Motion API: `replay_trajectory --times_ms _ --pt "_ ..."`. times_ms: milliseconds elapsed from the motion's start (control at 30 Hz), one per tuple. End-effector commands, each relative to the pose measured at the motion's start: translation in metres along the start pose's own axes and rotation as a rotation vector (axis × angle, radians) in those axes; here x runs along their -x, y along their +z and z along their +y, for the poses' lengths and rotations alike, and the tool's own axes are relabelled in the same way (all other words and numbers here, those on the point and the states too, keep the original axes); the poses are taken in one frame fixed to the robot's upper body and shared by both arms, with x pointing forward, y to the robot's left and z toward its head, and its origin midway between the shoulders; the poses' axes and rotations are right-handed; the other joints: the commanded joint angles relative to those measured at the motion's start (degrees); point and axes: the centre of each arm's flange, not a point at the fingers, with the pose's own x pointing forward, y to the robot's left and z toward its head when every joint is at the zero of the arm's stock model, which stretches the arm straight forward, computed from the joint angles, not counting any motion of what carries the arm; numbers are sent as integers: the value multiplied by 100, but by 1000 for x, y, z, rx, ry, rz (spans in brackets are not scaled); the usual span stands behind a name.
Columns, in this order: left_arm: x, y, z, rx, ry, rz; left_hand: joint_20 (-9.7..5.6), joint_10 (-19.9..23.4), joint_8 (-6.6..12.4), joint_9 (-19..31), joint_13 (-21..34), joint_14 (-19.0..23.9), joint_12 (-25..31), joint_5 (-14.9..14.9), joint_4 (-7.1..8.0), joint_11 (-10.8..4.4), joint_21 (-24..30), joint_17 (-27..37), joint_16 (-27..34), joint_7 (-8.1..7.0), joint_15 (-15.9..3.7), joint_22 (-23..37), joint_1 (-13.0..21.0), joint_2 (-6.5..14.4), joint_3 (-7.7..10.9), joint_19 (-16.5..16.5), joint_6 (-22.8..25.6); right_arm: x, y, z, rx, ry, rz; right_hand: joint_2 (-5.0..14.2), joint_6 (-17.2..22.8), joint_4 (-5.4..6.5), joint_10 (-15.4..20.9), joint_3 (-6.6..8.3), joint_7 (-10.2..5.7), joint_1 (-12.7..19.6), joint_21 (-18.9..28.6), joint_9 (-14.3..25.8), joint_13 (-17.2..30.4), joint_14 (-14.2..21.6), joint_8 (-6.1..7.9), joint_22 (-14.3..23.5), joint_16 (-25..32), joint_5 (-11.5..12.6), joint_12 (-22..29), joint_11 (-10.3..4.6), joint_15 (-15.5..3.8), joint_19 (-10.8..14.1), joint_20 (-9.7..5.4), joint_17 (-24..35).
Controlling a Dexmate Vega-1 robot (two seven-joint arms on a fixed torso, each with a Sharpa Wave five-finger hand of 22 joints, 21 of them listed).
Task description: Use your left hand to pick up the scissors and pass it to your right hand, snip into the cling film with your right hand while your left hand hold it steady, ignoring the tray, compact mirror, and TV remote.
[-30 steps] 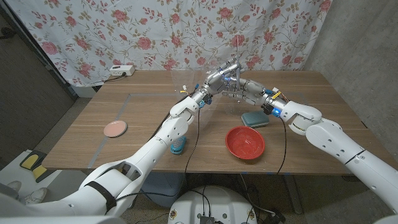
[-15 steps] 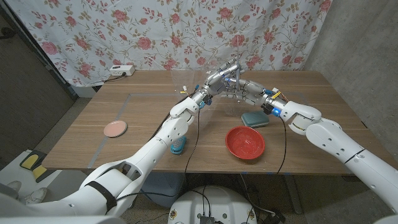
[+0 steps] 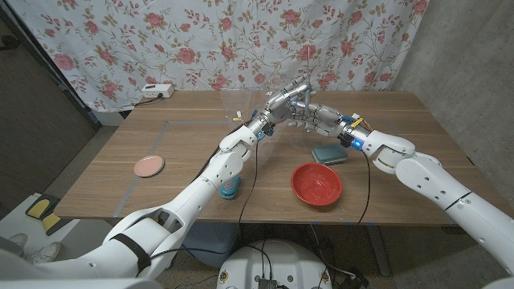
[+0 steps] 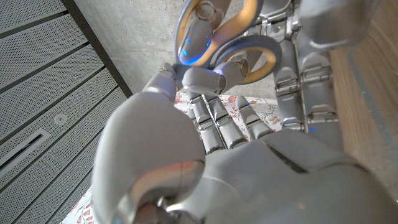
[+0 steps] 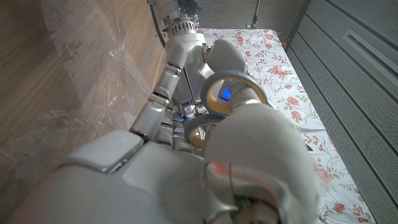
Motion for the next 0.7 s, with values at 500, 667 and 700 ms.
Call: replay_trajectory --times_ms 500,667,700 --pt "4 -1 3 9 15 2 17 576 7 17 63 -225 -23 32 23 -591 36 29 21 -20 -172 -2 1 29 28 -5 -16 6 5 15 -27 66 49 -98 451 90 4267 -155 -26 135 2469 1382 5293 3865 1061 1684 4151 -146 5047 -2178 -2332 343 -793 5919" --pt "5 -3 4 14 20 3 19 581 -3 17 68 -236 -25 31 22 -592 38 35 19 -38 -171 -1 1 31 29 -7 -44 12 6 12 -35 56 68 -25 354 103 4421 -110 61 103 2937 1484 5905 4124 1211 1756 4539 -216 5608 -2321 -2339 603 -1000 5960" --pt "6 -3 4 15 22 2 19 585 -5 17 72 -236 -23 30 24 -593 38 38 21 -53 -170 -1 -1 31 28 -10 -49 13 6 12 -37 55 69 -14 348 102 4424 -97 91 100 3014 1450 5907 4147 1193 1787 4575 -225 5665 -2328 -2338 663 -1002 5959"
